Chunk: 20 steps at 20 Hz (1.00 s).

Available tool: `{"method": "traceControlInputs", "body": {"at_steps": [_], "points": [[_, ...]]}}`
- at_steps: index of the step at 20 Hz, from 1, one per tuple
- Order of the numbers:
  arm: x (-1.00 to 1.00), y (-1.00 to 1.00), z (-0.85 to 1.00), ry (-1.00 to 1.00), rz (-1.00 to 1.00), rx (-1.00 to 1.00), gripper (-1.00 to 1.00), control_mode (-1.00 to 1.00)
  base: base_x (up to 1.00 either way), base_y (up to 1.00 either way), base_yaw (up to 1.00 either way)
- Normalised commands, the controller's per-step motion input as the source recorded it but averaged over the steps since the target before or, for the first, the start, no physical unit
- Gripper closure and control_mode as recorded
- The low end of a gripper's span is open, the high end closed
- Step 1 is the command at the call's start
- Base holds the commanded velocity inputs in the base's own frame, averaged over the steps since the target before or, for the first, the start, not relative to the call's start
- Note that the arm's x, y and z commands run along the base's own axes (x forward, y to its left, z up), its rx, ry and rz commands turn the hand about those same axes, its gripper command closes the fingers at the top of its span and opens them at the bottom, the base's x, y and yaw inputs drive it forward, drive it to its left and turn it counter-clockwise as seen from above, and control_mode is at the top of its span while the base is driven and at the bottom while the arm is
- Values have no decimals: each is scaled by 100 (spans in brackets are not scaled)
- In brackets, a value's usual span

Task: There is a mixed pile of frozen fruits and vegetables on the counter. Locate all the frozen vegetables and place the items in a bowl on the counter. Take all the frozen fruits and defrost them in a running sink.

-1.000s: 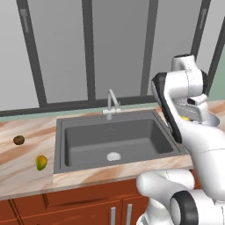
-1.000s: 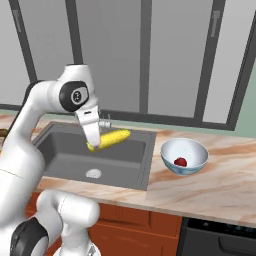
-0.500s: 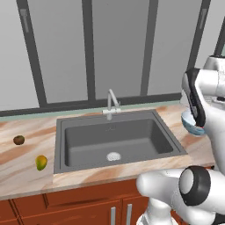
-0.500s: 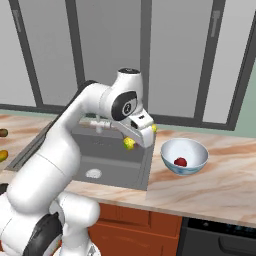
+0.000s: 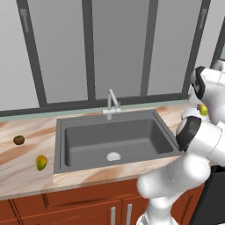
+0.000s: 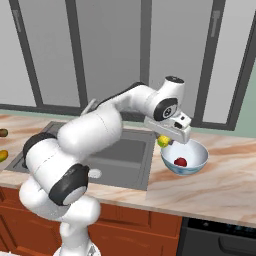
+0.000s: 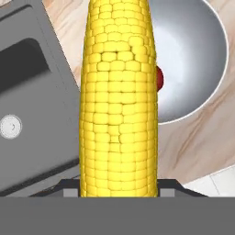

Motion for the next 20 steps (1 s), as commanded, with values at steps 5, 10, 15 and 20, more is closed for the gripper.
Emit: {"method": "traceControlInputs", "body": {"at_steps": [5, 10, 15, 20], "points": [[68, -70, -8, 2, 25, 4, 100, -100, 0, 0, 0], [52, -44, -23, 0, 23, 2, 100, -100, 0, 0, 0], [-38, 11, -26, -1, 2, 0, 100, -100, 0, 0, 0], [-55, 71, -28, -1, -4, -16, 100, -100, 0, 0, 0]]}}
